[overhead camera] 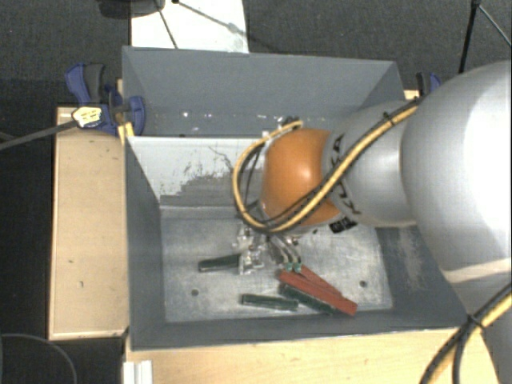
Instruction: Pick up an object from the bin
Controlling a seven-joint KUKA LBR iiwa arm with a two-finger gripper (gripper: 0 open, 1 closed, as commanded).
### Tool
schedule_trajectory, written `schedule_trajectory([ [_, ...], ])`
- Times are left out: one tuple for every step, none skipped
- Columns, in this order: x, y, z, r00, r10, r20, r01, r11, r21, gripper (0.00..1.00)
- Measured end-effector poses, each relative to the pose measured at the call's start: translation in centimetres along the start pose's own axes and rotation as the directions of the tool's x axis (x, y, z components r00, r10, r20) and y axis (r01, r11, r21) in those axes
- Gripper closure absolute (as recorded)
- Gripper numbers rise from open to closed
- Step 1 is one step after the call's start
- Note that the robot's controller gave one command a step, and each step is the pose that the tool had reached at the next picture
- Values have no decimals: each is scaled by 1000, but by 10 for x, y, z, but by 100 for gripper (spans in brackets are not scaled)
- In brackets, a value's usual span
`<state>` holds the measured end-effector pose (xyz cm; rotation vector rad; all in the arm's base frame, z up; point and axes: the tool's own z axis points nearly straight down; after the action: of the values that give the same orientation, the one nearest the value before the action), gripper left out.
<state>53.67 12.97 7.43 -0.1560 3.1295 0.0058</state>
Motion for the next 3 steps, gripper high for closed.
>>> schedule_trajectory([
  [0, 0, 0, 1000, 0, 0, 0, 1000, 0, 100],
  [15, 5, -125, 998, -67, -6, 67, 998, 2, 100],
  [15, 5, -124, 998, -67, -6, 67, 998, 2, 100],
])
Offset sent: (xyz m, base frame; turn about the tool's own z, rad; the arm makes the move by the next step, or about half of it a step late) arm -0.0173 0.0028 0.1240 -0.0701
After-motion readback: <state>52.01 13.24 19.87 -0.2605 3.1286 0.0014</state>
